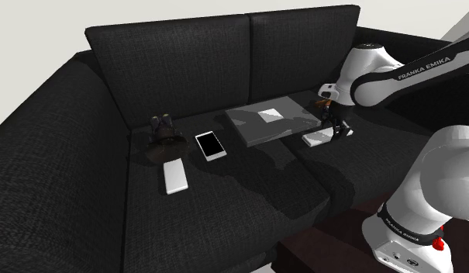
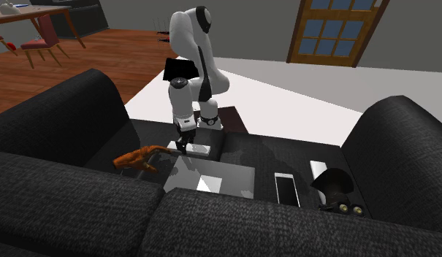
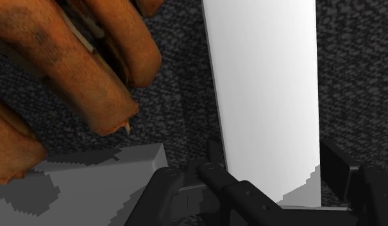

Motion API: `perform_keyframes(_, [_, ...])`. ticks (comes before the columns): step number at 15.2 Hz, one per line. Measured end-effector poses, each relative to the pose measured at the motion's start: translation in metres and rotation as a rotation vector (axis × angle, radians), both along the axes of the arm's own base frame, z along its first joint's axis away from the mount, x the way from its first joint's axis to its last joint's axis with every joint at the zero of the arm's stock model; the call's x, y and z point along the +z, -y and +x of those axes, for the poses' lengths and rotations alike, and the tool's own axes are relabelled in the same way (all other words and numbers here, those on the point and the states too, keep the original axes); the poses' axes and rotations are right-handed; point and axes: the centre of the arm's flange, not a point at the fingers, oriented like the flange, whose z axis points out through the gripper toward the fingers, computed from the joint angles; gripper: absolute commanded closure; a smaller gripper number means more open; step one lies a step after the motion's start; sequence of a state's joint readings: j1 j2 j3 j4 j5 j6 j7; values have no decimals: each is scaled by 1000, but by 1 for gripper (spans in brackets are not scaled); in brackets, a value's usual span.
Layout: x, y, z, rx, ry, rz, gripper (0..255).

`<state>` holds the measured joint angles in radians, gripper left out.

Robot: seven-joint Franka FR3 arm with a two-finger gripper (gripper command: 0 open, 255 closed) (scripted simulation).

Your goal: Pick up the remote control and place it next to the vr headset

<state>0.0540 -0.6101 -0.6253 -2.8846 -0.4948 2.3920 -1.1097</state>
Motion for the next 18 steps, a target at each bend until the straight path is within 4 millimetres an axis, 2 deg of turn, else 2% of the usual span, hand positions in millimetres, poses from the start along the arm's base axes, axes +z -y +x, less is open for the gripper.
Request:
perform_keyframes(2, [0,0,0,0,0,0,255])
perform_keyframes(5, [10,0,0,-1,-1,1,255])
perform_keyframes(18, [78,0,0,-1,-1,1,255])
